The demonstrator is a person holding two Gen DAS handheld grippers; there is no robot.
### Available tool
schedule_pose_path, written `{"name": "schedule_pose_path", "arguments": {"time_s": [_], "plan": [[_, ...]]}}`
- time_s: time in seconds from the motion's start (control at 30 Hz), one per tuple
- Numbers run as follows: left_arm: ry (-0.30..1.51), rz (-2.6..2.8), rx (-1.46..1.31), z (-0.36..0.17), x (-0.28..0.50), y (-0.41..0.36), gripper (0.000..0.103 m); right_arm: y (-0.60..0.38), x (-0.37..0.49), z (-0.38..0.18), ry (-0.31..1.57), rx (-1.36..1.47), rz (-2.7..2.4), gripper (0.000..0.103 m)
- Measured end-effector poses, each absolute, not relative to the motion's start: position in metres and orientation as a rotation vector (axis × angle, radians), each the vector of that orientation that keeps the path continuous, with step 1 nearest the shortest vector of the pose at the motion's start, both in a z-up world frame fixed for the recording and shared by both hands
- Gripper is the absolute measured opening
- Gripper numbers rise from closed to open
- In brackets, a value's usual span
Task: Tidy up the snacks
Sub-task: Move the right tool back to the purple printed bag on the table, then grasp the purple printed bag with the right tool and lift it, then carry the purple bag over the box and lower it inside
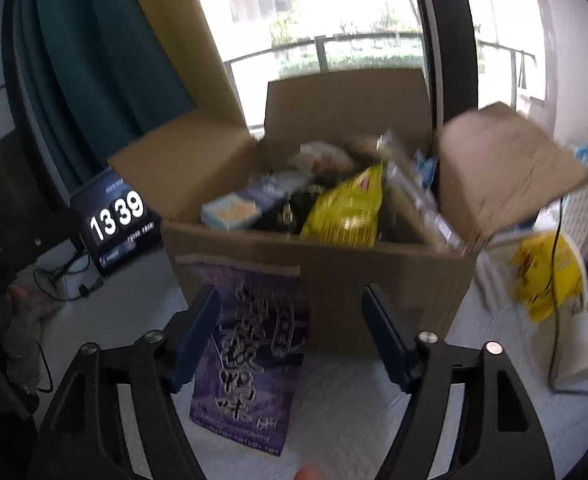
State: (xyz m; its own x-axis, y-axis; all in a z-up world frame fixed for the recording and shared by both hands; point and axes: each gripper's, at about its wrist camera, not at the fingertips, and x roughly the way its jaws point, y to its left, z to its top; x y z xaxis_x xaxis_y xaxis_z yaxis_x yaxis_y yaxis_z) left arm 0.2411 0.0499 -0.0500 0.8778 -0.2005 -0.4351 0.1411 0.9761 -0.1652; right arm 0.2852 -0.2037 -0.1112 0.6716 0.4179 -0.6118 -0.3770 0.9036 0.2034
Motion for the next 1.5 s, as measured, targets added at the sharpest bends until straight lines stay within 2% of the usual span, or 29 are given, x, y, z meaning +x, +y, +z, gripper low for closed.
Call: {"name": "schedule_pose_path", "arguments": {"time_s": [0.3,0.63,0.67,0.73,0.77,0.83,0.9,1.07,1.5], "plan": [[0.527,-0.165,-0.155,-0.088,0.244,0.056,0.077,-0.185,0.29,-0.172,0.861,0.101,0.485,0.082],[0.572,-0.174,-0.187,-0.113,0.253,0.062,0.077,-0.155,0.294,-0.198,0.946,0.055,0.53,0.082],[0.575,-0.174,-0.189,-0.115,0.253,0.063,0.077,-0.154,0.294,-0.199,0.946,0.05,0.527,0.078],[0.582,-0.172,-0.195,-0.119,0.255,0.065,0.077,-0.15,0.293,-0.199,0.947,0.019,0.506,0.063],[0.583,-0.171,-0.196,-0.12,0.255,0.065,0.077,-0.149,0.292,-0.198,0.946,0.004,0.493,0.045],[0.585,-0.17,-0.198,-0.121,0.256,0.066,0.077,-0.15,0.29,-0.197,0.938,-0.008,0.488,0.036],[0.582,-0.17,-0.199,-0.121,0.256,0.066,0.077,-0.151,0.284,-0.191,0.912,-0.02,0.489,0.019],[0.574,-0.165,-0.197,-0.117,0.252,0.064,0.077,-0.151,0.264,-0.17,0.832,-0.076,0.501,0.015],[0.499,-0.155,-0.161,-0.078,0.236,0.055,0.077,-0.185,0.236,-0.079,0.607,-0.071,0.503,0.015]]}}
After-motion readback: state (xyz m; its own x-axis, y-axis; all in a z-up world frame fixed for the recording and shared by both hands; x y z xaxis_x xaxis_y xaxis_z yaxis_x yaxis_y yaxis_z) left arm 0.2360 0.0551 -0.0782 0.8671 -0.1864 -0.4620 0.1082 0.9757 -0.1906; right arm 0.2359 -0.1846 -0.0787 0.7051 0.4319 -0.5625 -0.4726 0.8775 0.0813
